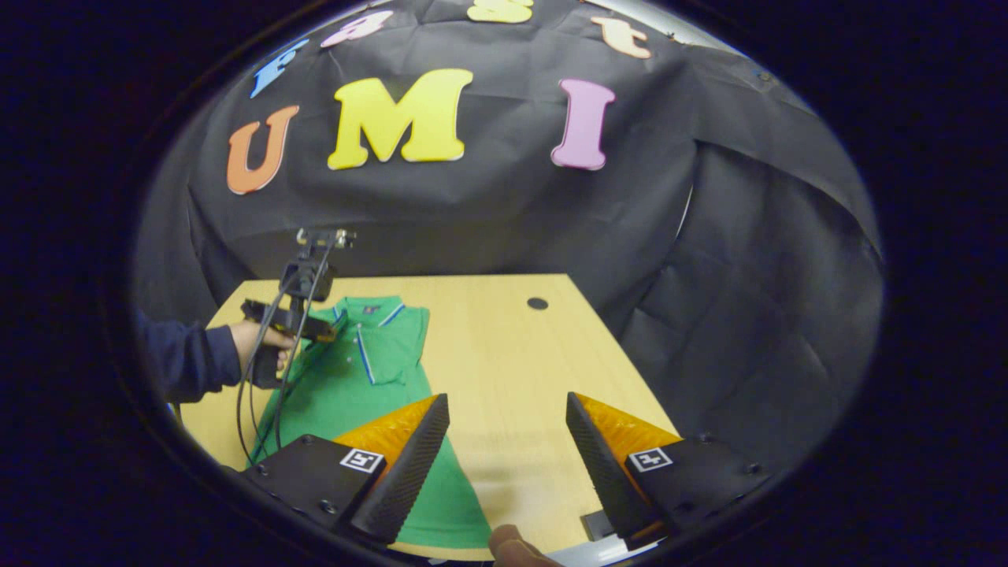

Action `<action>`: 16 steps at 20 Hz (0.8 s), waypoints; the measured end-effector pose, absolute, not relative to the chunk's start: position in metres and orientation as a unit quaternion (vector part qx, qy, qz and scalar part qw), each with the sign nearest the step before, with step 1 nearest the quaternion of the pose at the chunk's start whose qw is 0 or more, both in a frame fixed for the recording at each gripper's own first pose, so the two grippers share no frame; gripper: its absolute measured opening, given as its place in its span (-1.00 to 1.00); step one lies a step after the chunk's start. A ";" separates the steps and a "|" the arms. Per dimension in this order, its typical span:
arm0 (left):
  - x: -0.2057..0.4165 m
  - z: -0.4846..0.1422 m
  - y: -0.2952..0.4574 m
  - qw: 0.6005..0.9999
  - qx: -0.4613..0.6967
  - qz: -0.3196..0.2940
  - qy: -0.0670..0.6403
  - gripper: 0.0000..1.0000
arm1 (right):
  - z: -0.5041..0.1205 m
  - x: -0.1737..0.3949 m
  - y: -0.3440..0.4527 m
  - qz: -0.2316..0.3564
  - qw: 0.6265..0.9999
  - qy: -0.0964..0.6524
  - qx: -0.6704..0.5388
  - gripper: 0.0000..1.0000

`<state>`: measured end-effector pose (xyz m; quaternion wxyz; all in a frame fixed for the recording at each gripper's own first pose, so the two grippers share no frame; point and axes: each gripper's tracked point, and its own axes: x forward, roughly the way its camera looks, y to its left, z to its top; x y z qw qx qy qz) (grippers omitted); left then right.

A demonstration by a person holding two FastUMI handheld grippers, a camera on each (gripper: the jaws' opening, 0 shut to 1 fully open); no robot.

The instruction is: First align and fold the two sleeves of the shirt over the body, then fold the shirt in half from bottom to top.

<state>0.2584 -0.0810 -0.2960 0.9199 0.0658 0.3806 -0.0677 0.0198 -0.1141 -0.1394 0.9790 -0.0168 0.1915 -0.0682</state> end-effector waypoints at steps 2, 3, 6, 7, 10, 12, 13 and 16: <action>0.252 -0.306 -0.093 0.910 0.052 -0.094 0.401 -0.90 | -0.116 0.016 -0.111 -0.065 0.984 0.166 -0.013 0.90; 0.245 -0.306 -0.099 0.904 0.040 -0.109 0.411 -0.79 | -0.110 0.014 -0.110 -0.064 0.985 0.159 -0.012 0.92; 0.236 -0.301 -0.096 0.905 0.016 -0.111 0.411 -0.44 | -0.087 0.009 -0.108 -0.060 0.989 0.134 -0.008 0.90; 0.233 -0.297 -0.092 0.906 0.006 -0.106 0.409 0.06 | -0.080 0.006 -0.105 -0.055 0.990 0.129 -0.007 0.93; 0.219 -0.266 -0.080 0.918 -0.023 -0.098 0.383 0.58 | -0.055 -0.001 -0.094 -0.036 0.994 0.101 -0.003 0.92; 0.204 -0.233 -0.064 0.933 -0.035 -0.096 0.346 0.43 | -0.048 -0.003 -0.087 -0.021 0.996 0.084 -0.013 0.93; 0.196 -0.220 -0.055 0.940 -0.033 -0.091 0.327 0.61 | -0.046 -0.004 -0.083 -0.013 0.997 0.080 -0.016 0.93; 0.160 -0.194 -0.020 0.955 -0.015 -0.067 0.288 0.93 | -0.049 -0.005 -0.073 0.015 0.996 0.085 -0.011 0.90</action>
